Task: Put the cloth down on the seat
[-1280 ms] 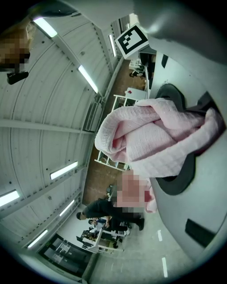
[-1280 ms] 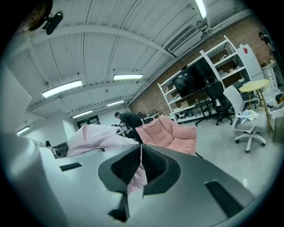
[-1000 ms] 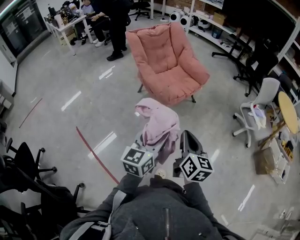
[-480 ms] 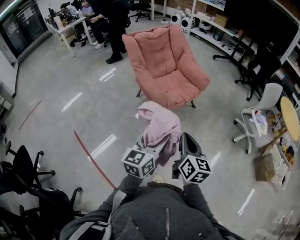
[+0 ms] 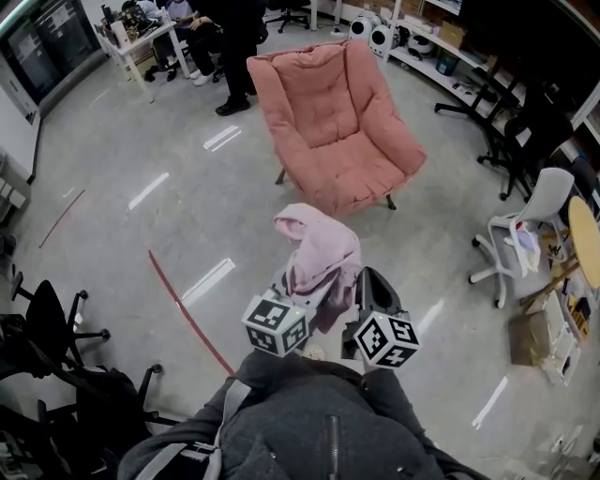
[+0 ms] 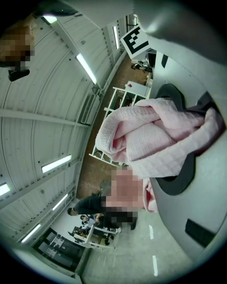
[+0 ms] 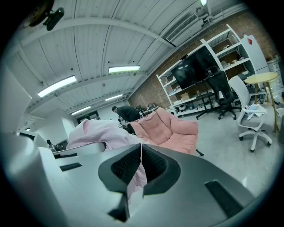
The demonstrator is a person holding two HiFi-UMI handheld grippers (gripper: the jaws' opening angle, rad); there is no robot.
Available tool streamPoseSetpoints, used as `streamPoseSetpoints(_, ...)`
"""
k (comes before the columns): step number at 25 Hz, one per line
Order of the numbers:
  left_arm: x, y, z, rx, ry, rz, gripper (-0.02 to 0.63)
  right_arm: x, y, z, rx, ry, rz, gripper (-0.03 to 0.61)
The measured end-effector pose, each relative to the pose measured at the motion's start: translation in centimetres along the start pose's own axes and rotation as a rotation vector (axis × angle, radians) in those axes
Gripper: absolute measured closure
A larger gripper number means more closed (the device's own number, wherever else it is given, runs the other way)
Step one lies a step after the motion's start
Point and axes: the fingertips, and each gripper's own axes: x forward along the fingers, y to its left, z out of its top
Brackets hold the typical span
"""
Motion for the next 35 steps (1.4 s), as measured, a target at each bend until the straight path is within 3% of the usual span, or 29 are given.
streamPoseSetpoints(22,-2.4,-0.7,-0.8,-0.003,0.019,0.024,0.377,-1.2,0.9,-1.0,0.038,0.015,0.013,0.568)
streamPoseSetpoints(35,2.2,1.9,0.6,-0.015,0.009,0.034,0.377,1.9,-1.6,0.6,0.031,0.016,-0.006,0.568)
